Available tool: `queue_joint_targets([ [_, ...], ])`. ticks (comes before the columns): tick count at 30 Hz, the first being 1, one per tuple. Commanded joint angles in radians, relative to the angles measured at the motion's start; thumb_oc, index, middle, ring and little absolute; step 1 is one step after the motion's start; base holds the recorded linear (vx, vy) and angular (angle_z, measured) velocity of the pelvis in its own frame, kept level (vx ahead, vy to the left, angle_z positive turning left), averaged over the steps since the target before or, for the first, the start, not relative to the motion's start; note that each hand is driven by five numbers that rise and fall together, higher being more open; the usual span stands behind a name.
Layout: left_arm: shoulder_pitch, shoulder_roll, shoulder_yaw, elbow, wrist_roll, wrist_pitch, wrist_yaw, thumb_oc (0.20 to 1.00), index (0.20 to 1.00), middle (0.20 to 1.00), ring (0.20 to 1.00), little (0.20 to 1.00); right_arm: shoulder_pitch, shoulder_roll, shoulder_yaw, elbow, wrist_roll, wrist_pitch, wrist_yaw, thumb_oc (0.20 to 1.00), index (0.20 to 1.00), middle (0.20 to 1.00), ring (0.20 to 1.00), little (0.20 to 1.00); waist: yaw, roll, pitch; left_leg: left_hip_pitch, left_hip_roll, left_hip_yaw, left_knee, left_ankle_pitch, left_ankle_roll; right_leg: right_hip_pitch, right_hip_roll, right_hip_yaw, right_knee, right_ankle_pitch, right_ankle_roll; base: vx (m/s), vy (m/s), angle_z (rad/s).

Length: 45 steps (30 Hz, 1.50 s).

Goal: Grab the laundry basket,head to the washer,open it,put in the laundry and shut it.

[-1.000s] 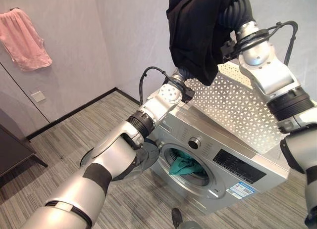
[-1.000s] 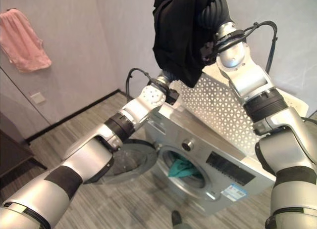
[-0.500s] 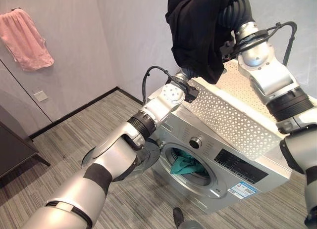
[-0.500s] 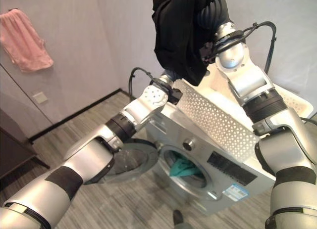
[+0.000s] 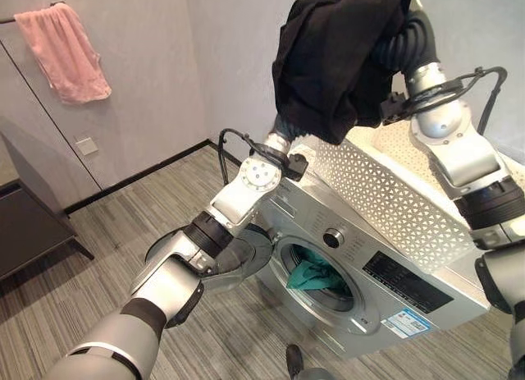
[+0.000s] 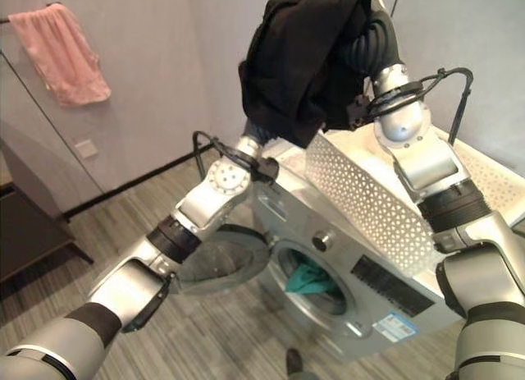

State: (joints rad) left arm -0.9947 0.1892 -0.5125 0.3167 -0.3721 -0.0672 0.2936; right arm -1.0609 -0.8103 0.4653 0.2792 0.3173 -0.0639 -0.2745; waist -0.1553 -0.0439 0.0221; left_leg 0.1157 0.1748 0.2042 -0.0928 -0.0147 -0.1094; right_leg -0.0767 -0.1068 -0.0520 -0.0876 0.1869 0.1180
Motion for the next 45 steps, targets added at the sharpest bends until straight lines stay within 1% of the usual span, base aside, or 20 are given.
queue_joint_targets([
  [1,-0.105,-0.015,0.007,-0.022,0.021,-0.104,0.025,1.0,1.0,1.0,1.0,1.0,-0.074,-0.041,-0.052,0.037,-0.018,-0.039,-0.004,0.2,0.2,0.2,0.2,0.2,0.022,-0.044,-0.028,0.027,-0.019,-0.038,0.064,-0.12,0.043,0.048,-0.056,-0.004,0.05,-0.146,0.048,-0.05,0.009,0.09],
  [2,-0.117,-0.021,0.004,-0.012,0.015,-0.104,0.023,1.0,1.0,1.0,1.0,1.0,-0.084,-0.04,-0.048,0.041,-0.017,-0.038,-0.005,0.2,0.2,0.2,0.2,0.2,0.02,-0.046,-0.027,0.022,-0.021,-0.037,0.064,-0.11,0.043,0.043,-0.058,-0.005,0.051,-0.138,0.046,0.01,0.027,0.09],
  [4,-0.133,-0.034,-0.002,-0.003,0.001,-0.106,0.025,1.0,1.0,1.0,1.0,1.0,-0.097,-0.034,-0.04,0.045,-0.015,-0.038,-0.003,0.2,0.2,0.2,0.2,0.2,0.017,-0.042,-0.031,0.026,-0.02,-0.038,0.06,-0.116,0.043,0.046,-0.056,-0.005,0.05,-0.143,0.049,-0.01,0.007,0.04],
  [5,-0.135,-0.035,-0.001,-0.002,0.001,-0.107,0.025,1.0,1.0,1.0,1.0,1.0,-0.099,-0.035,-0.039,0.046,-0.014,-0.039,-0.003,0.2,0.2,0.2,0.2,0.2,0.017,-0.045,-0.029,0.021,-0.022,-0.038,0.062,-0.108,0.043,0.042,-0.058,-0.004,0.052,-0.136,0.046,0.0,0.0,0.0],
  [9,-0.19,-0.075,-0.035,0.061,-0.009,-0.106,0.021,1.0,1.0,1.0,1.0,1.0,-0.123,-0.019,-0.02,0.053,-0.01,-0.044,-0.003,0.2,0.2,0.2,0.2,0.2,0.0,-0.035,-0.034,0.031,-0.019,-0.035,0.056,-0.115,0.043,0.043,-0.054,0.0,0.051,-0.142,0.049,0.0,0.0,0.0],
  [17,-0.225,-0.085,-0.067,0.153,-0.027,-0.115,-0.007,1.0,1.0,1.0,1.0,1.0,-0.131,0.01,-0.004,0.054,-0.008,-0.056,0.005,0.2,0.2,0.2,0.2,0.2,-0.031,-0.016,-0.027,0.05,-0.02,0.007,0.044,-0.113,0.042,0.019,-0.044,0.041,0.045,-0.133,0.056,0.01,-0.012,-0.14],
  [18,-0.227,-0.085,-0.067,0.157,-0.034,-0.117,-0.008,0.708,0.708,0.708,0.708,0.708,-0.133,0.01,-0.002,0.052,-0.009,-0.056,0.005,0.2,0.2,0.2,0.2,0.2,-0.032,-0.014,-0.028,0.051,-0.02,0.009,0.042,-0.113,0.042,0.017,-0.043,0.043,0.045,-0.133,0.056,0.02,-0.022,-0.22],
  [19,-0.225,-0.09,-0.065,0.162,-0.055,-0.12,-0.008,0.238,0.238,0.238,0.238,0.238,-0.134,0.013,0.0,0.049,-0.012,-0.055,0.005,0.2,0.2,0.2,0.2,0.2,-0.034,-0.013,-0.027,0.052,-0.019,0.011,0.042,-0.113,0.041,0.017,-0.041,0.043,0.046,-0.135,0.055,0.02,-0.021,-0.2],
  [20,-0.223,-0.092,-0.062,0.165,-0.069,-0.121,-0.009,0.2,0.2,0.2,0.2,0.2,-0.132,0.015,0.0,0.051,-0.015,-0.054,0.004,0.2,0.2,0.2,0.2,0.2,-0.035,-0.012,-0.026,0.053,-0.019,0.012,0.043,-0.112,0.04,0.016,-0.041,0.043,0.046,-0.135,0.055,0.01,-0.014,-0.11],
  [23,-0.214,-0.089,-0.046,0.154,-0.086,-0.134,-0.002,0.2,0.2,0.2,0.2,0.2,-0.124,0.022,-0.002,0.043,-0.015,-0.059,0.006,0.2,0.2,0.2,0.2,0.2,-0.039,-0.009,-0.025,0.054,-0.015,0.015,0.041,-0.11,0.037,0.018,-0.039,0.041,0.046,-0.138,0.051,0.02,-0.021,-0.01],
  [30,-0.191,-0.077,-0.008,0.128,-0.069,-0.16,0.019,0.2,0.2,0.2,0.2,0.2,-0.115,0.031,0.001,0.038,-0.004,-0.084,0.013,0.2,0.2,0.2,0.2,0.2,-0.047,-0.011,-0.023,0.052,-0.011,0.025,0.031,-0.101,0.03,0.017,-0.032,0.043,0.033,-0.134,0.05,0.0,0.0,0.0],
  [33,-0.177,-0.062,0.001,0.109,-0.056,-0.169,0.025,0.2,0.2,0.2,0.2,0.2,-0.099,0.036,0.001,0.04,0.026,-0.099,0.024,0.2,0.2,0.2,0.2,0.2,-0.046,-0.015,-0.023,0.054,-0.009,0.03,0.031,-0.102,0.029,0.018,-0.031,0.044,0.031,-0.134,0.051,0.01,-0.004,-0.03],
  [34,-0.169,-0.059,0.002,0.1,-0.054,-0.17,0.025,0.2,0.2,0.2,0.2,0.2,-0.088,0.035,0.0,0.036,0.039,-0.103,0.032,0.432,0.432,0.432,0.432,0.432,-0.046,-0.016,-0.023,0.055,-0.009,0.03,0.031,-0.102,0.029,0.019,-0.031,0.044,0.032,-0.134,0.05,0.01,-0.004,-0.08],
  [35,-0.164,-0.056,0.006,0.093,-0.054,-0.173,0.023,0.2,0.2,0.2,0.2,0.2,-0.076,0.031,0.003,0.03,0.057,-0.107,0.046,0.787,0.787,0.787,0.787,0.787,-0.045,-0.018,-0.023,0.055,-0.008,0.031,0.031,-0.102,0.028,0.02,-0.032,0.043,0.032,-0.135,0.05,0.01,-0.004,-0.11],
  [36,-0.158,-0.053,0.007,0.087,-0.055,-0.177,0.019,0.2,0.2,0.2,0.2,0.2,-0.063,0.023,0.012,0.023,0.087,-0.113,0.069,1.0,1.0,1.0,1.0,1.0,-0.044,-0.02,-0.023,0.056,-0.008,0.03,0.031,-0.102,0.028,0.022,-0.032,0.041,0.032,-0.136,0.049,0.0,-0.005,-0.13],
  [38,-0.145,-0.05,0.007,0.079,-0.055,-0.179,0.012,0.2,0.2,0.2,0.2,0.2,-0.036,0.006,0.018,0.015,0.163,-0.123,0.106,1.0,1.0,1.0,1.0,1.0,-0.042,-0.022,-0.024,0.056,-0.007,0.027,0.032,-0.1,0.026,0.028,-0.033,0.036,0.032,-0.137,0.048,0.0,-0.003,-0.08],
  [39,-0.144,-0.05,0.007,0.079,-0.055,-0.179,0.012,0.2,0.2,0.2,0.2,0.2,-0.035,0.005,0.017,0.016,0.165,-0.124,0.108,1.0,1.0,1.0,1.0,1.0,-0.042,-0.022,-0.025,0.056,-0.007,0.026,0.032,-0.1,0.026,0.028,-0.033,0.036,0.031,-0.137,0.048,0.0,0.0,0.0],
  [40,-0.136,-0.042,0.009,0.079,-0.051,-0.181,0.007,0.2,0.2,0.2,0.2,0.2,-0.003,-0.007,0.013,0.018,0.248,-0.138,0.142,1.0,1.0,1.0,1.0,1.0,-0.041,-0.022,-0.025,0.057,-0.007,0.024,0.031,-0.1,0.026,0.031,-0.034,0.031,0.031,-0.138,0.048,0.0,0.0,0.0],
  [41,-0.128,-0.035,0.013,0.078,-0.052,-0.182,0.006,0.2,0.2,0.2,0.2,0.2,0.015,-0.012,0.004,0.021,0.272,-0.14,0.154,1.0,1.0,1.0,1.0,1.0,-0.04,-0.023,-0.025,0.057,-0.007,0.023,0.03,-0.099,0.026,0.032,-0.035,0.029,0.031,-0.137,0.049,0.0,0.0,0.0],
  [45,-0.105,-0.005,0.032,0.073,-0.063,-0.184,0.0,0.2,0.2,0.2,0.2,0.2,0.074,-0.033,-0.047,0.048,0.303,-0.145,0.162,1.0,1.0,1.0,1.0,1.0,-0.037,-0.021,-0.026,0.059,-0.009,0.021,0.029,-0.099,0.026,0.035,-0.037,0.024,0.031,-0.138,0.051,0.0,0.0,0.0],
])
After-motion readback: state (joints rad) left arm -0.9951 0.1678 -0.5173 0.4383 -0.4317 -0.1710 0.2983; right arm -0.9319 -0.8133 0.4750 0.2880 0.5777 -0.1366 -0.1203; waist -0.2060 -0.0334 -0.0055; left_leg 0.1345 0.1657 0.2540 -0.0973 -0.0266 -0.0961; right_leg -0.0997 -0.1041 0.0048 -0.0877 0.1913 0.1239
